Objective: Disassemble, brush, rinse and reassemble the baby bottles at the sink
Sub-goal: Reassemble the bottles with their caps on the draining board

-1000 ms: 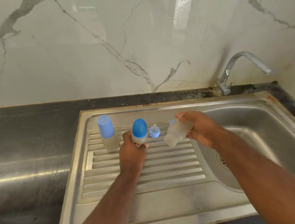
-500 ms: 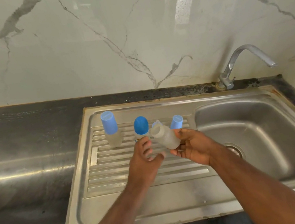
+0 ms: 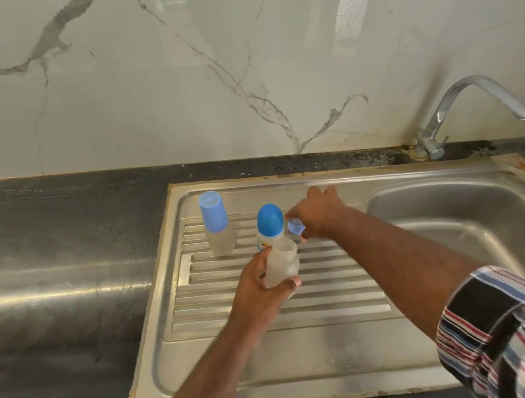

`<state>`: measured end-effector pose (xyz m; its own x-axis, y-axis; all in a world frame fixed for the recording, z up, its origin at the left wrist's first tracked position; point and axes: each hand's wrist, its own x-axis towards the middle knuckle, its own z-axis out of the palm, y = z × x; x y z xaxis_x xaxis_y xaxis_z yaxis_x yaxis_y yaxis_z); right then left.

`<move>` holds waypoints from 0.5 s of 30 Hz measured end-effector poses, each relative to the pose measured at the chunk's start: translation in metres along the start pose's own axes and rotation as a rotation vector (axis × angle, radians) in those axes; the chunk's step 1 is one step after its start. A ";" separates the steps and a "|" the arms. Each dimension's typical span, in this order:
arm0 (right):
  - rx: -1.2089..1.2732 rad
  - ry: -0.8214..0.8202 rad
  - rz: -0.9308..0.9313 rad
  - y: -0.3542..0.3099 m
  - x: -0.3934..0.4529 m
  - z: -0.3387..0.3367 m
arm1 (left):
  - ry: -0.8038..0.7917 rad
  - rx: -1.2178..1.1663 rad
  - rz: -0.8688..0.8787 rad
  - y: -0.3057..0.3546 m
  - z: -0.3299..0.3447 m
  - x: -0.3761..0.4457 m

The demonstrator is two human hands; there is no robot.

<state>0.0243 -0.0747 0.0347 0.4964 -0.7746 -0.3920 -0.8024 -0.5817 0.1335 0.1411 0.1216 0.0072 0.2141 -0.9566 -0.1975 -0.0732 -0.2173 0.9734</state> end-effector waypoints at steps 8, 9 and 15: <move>1.048 0.326 0.036 0.027 -0.059 -0.039 | 0.019 0.021 -0.005 -0.002 -0.006 0.002; 1.104 0.256 -0.033 0.029 -0.079 -0.047 | 0.010 0.021 0.000 0.000 -0.007 0.002; 0.800 0.137 -0.172 0.004 -0.136 -0.052 | -0.093 0.055 0.076 0.015 -0.001 0.002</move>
<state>-0.0290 0.0150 0.1362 0.6281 -0.7444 -0.2268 -0.6792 -0.3822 -0.6266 0.1411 0.1169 0.0220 0.1151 -0.9841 -0.1356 -0.1394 -0.1511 0.9786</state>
